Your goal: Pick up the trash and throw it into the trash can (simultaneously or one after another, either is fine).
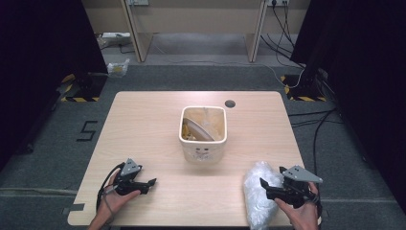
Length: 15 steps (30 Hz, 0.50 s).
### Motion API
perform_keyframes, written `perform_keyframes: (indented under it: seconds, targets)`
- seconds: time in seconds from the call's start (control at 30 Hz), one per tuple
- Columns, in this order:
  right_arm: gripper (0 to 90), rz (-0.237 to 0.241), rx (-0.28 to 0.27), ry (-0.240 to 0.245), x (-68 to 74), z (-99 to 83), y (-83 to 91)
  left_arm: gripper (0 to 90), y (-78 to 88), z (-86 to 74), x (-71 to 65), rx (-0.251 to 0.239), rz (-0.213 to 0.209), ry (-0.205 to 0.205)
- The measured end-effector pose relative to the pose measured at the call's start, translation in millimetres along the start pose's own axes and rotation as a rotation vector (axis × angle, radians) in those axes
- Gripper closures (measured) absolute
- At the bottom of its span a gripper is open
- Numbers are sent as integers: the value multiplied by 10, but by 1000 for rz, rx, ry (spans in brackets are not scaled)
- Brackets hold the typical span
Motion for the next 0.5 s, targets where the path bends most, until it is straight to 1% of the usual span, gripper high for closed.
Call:
perform_keyframes:
  seconds: [0.1,0.23,0.3,0.4,0.5]
  targets:
    - [170,3,15,-13,-4,-55,-8,173,0,0,0,0,0,0]
    - [166,11,41,-16,8,-120,-53,173,0,0,0,0,0,0]
    - [159,15,62,-11,17,-150,-87,173,0,0,0,0,0,0]
    - [152,17,102,-20,35,-199,-150,173,0,0,0,0,0,0]
    - [145,24,147,-8,53,-254,-236,173,0,0,0,0,0,0]
Point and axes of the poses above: each handheld gripper's, and its own axes: y roughly backward along the jaws, z roughly out of its top, x roughly to its left, the point moved 2 cm from there along -y, roughly forward along the jaws, and after that the axes turned 1 degree about y, right-handed, at the moved point
